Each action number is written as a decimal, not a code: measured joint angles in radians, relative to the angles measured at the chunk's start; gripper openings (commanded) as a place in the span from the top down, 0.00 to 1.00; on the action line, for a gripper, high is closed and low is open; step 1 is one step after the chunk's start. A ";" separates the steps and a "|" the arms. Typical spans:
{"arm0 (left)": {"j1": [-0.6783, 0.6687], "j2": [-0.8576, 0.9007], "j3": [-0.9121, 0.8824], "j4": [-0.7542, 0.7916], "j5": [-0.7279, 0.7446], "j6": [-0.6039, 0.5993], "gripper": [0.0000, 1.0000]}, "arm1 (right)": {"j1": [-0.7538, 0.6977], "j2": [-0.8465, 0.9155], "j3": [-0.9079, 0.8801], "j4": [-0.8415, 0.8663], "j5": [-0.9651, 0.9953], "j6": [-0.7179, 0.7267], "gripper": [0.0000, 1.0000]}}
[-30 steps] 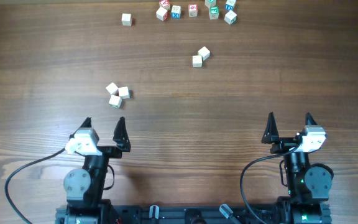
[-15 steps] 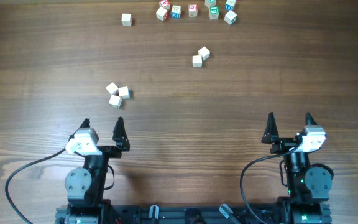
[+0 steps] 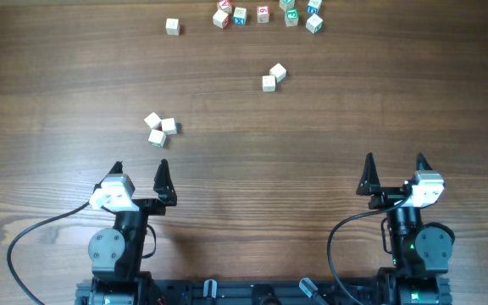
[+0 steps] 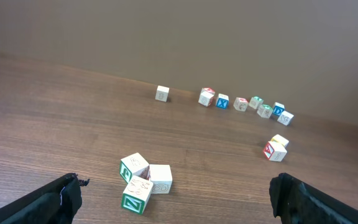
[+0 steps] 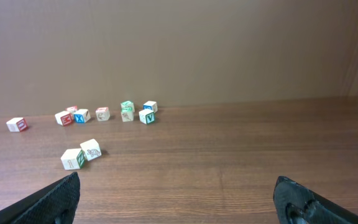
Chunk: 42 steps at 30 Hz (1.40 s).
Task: Form a circle
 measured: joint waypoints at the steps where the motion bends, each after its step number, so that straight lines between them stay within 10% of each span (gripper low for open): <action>1: 0.000 0.000 0.000 0.000 0.000 0.000 0.00 | 0.000 0.000 0.000 0.000 0.000 0.000 0.00; 42: 0.000 0.000 0.000 0.000 0.000 0.000 0.00 | 0.000 0.000 0.000 0.000 0.000 -0.183 0.00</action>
